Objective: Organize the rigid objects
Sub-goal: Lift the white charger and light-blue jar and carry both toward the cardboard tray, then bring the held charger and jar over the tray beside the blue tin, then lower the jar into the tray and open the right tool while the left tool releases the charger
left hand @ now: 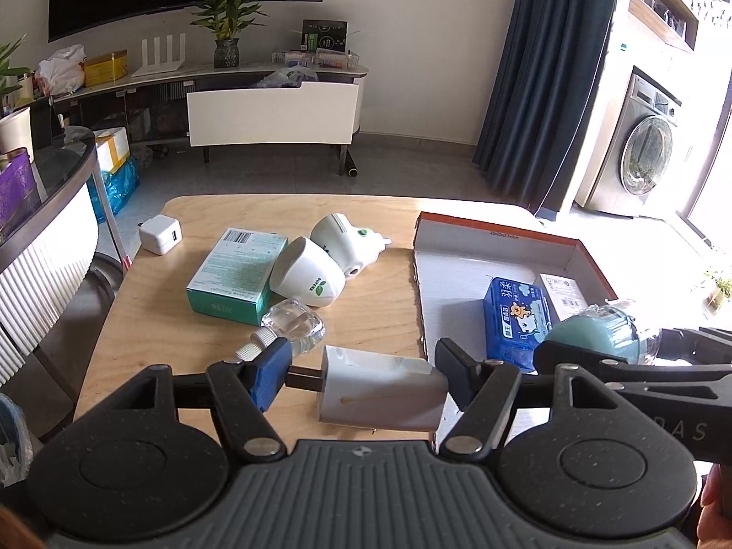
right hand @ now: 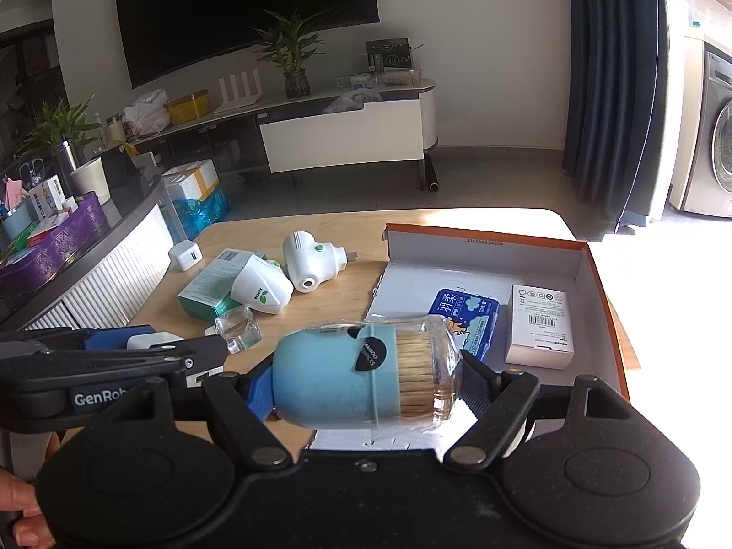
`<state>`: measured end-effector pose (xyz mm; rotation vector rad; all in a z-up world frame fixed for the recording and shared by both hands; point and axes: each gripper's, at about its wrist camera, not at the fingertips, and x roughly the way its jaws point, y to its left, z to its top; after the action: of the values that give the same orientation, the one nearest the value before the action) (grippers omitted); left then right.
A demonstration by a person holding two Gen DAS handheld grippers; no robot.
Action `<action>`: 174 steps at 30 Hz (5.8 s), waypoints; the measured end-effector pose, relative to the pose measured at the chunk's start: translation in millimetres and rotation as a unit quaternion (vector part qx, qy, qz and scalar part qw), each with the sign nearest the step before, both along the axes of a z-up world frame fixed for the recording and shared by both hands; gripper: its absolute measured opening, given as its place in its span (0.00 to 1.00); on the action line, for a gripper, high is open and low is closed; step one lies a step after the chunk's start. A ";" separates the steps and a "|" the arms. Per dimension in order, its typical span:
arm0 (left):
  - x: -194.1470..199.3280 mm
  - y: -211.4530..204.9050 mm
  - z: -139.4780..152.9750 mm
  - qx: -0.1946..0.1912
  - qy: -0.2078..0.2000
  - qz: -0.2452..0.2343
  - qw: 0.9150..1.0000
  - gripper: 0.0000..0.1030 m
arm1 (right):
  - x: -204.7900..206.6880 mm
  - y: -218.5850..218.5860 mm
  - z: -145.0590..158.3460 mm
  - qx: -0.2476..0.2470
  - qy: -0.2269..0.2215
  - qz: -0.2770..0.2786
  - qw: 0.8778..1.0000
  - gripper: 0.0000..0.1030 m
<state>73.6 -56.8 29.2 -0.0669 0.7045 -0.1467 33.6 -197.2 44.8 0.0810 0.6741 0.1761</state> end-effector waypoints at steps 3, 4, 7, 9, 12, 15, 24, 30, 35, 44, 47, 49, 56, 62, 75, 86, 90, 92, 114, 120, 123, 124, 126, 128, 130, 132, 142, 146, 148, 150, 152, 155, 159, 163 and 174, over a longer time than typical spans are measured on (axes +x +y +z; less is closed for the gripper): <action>0.3 -5.6 0.7 0.000 -0.001 -0.006 1.000 0.68 | -1.6 -5.2 0.9 0.001 -0.002 -0.007 1.000 0.90; 0.2 -8.1 0.9 0.000 -0.002 -0.009 1.000 0.68 | -2.4 -7.1 1.0 0.002 -0.003 -0.010 1.000 0.90; 0.2 -14.6 1.1 0.003 -0.003 -0.016 1.000 0.68 | -5.1 -14.2 1.2 0.003 -0.005 -0.019 1.000 0.90; 0.4 -18.6 1.3 0.003 -0.003 -0.021 1.000 0.68 | -6.8 -19.0 1.6 0.003 -0.006 -0.025 1.000 0.90; 0.7 -25.7 2.0 0.004 -0.004 -0.030 1.000 0.68 | -8.8 -26.0 2.4 0.005 -0.008 -0.034 0.999 0.90; 1.2 -32.2 2.6 0.005 -0.006 -0.036 0.999 0.68 | -10.7 -33.1 2.9 0.005 -0.009 -0.042 0.999 0.90; 2.2 -45.2 3.5 0.008 -0.010 -0.051 0.999 0.68 | -14.9 -48.5 4.3 0.007 -0.013 -0.060 0.998 0.90; 3.2 -53.2 4.2 0.011 -0.011 -0.061 0.998 0.68 | -15.8 -54.7 5.6 0.008 -0.017 -0.068 0.998 0.90; 5.3 -60.5 4.2 0.013 -0.012 -0.068 0.998 0.68 | -16.0 -60.6 5.0 0.010 -0.017 -0.076 0.997 0.90; 8.5 -73.8 0.8 0.015 -0.010 -0.085 0.996 0.68 | -16.1 -72.9 3.8 0.015 -0.018 -0.094 0.995 0.90; 9.2 -77.4 0.1 0.016 -0.009 -0.090 0.996 0.68 | -15.9 -76.1 2.5 0.016 -0.016 -0.099 0.995 0.90; 9.8 -79.7 -0.8 0.017 -0.008 -0.093 0.996 0.68 | -15.4 -77.6 1.8 0.016 -0.015 -0.101 0.995 0.90; 13.4 -84.6 -3.7 0.016 -0.004 -0.099 0.995 0.68 | -14.5 -82.9 0.5 0.017 -0.014 -0.109 0.994 0.90; 16.8 -88.6 -4.3 0.014 -0.003 -0.103 0.995 0.68 | -10.0 -84.5 0.3 0.018 -0.016 -0.115 0.993 0.90; 21.5 -97.4 -6.4 0.014 0.001 -0.109 0.994 0.68 | -6.0 -90.9 -1.2 0.020 -0.015 -0.121 0.992 0.90; 27.3 -103.2 -4.9 0.017 -0.001 -0.114 0.993 0.68 | -0.5 -96.0 -1.1 0.022 -0.016 -0.123 0.992 0.90; 30.2 -104.0 -3.4 0.018 -0.002 -0.115 0.993 0.68 | 0.8 -97.3 -0.6 0.021 -0.017 -0.122 0.992 0.90; 32.1 -104.4 -2.9 0.019 -0.003 -0.115 0.993 0.68 | 2.4 -97.8 -0.3 0.020 -0.017 -0.121 0.992 0.90; 63.9 -114.0 -5.6 0.019 0.000 -0.119 0.993 0.68 | 46.2 -99.2 -3.5 0.017 -0.003 -0.112 0.994 0.90; 77.7 -114.8 -9.6 0.017 0.006 -0.116 0.993 0.68 | 67.9 -101.6 -9.1 0.020 0.010 -0.109 0.994 0.90; 86.5 -114.9 -10.1 0.016 0.007 -0.114 0.993 0.68 | 78.4 -101.4 -10.7 0.019 0.013 -0.109 0.994 0.90; 89.5 -115.1 -10.5 0.015 0.008 -0.113 0.993 0.68 | 82.6 -101.7 -11.3 0.018 0.013 -0.108 0.994 0.90; 95.2 -115.1 -11.6 0.013 0.011 -0.111 0.994 0.68 | 91.9 -102.6 -13.1 0.015 0.016 -0.109 0.994 0.90; 100.6 -115.0 -13.3 0.013 0.013 -0.107 0.994 0.68 | 100.7 -103.5 -14.2 0.016 0.014 -0.107 0.994 0.90; 105.2 -115.1 -14.4 0.012 0.016 -0.104 0.994 0.68 | 107.0 -104.2 -12.2 0.011 -0.005 -0.112 0.994 0.89; 109.0 -115.5 -15.2 0.011 0.018 -0.104 0.994 0.68 | 109.3 -106.7 -8.0 0.010 -0.016 -0.118 0.993 0.90; 131.8 -130.6 -21.9 0.005 0.033 -0.109 0.993 0.68 | 73.7 -128.7 0.4 0.023 -0.044 -0.149 0.988 0.92; 139.5 -137.1 -17.3 -0.008 0.024 -0.119 0.993 0.83 | 63.6 -135.2 0.9 0.027 -0.045 -0.162 0.985 0.92; 139.3 -137.8 -11.4 -0.006 0.013 -0.116 0.993 0.86 | 59.2 -136.5 2.1 0.031 -0.046 -0.165 0.985 0.92; 136.4 -134.4 -6.5 -0.010 0.008 -0.114 0.993 0.86 | 56.4 -136.3 4.8 0.033 -0.049 -0.165 0.985 0.92; 132.4 -127.6 -2.6 -0.013 0.005 -0.107 0.994 0.86 | 53.5 -135.7 6.8 0.035 -0.053 -0.163 0.985 0.92; 126.0 -117.5 4.0 -0.012 0.006 -0.097 0.995 0.86 | 52.2 -131.6 11.0 0.035 -0.059 -0.158 0.985 0.92; 112.8 -104.7 12.4 -0.003 0.006 -0.078 0.997 0.89 | 47.7 -124.5 13.5 0.035 -0.060 -0.148 0.987 0.92; 97.4 -92.6 19.1 0.003 0.003 -0.064 0.998 0.93 | 43.6 -113.1 13.1 0.034 -0.054 -0.130 0.990 0.92; 66.5 -50.8 18.2 0.020 0.012 -0.018 1.000 0.94 | 36.3 -71.7 11.7 0.031 -0.040 -0.077 0.996 0.92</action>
<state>140.1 -107.7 47.4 -0.0173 0.7328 -0.1662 70.0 -269.0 56.5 0.1832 0.5796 0.0509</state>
